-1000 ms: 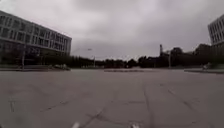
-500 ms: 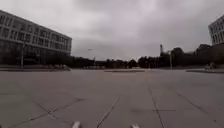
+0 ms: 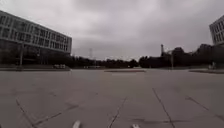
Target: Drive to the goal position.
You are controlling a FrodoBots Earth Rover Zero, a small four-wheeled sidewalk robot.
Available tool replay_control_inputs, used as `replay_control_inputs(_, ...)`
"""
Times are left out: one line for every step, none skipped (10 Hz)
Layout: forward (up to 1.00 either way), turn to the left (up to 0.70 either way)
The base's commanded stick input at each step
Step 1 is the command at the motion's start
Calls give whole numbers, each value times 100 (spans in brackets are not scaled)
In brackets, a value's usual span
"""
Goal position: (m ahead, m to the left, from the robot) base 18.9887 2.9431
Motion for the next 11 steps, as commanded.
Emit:
replay_control_inputs(70,0)
replay_control_inputs(70,0)
replay_control_inputs(70,0)
replay_control_inputs(70,0)
replay_control_inputs(70,0)
replay_control_inputs(70,0)
replay_control_inputs(70,0)
replay_control_inputs(70,0)
replay_control_inputs(70,0)
replay_control_inputs(70,0)
replay_control_inputs(70,0)
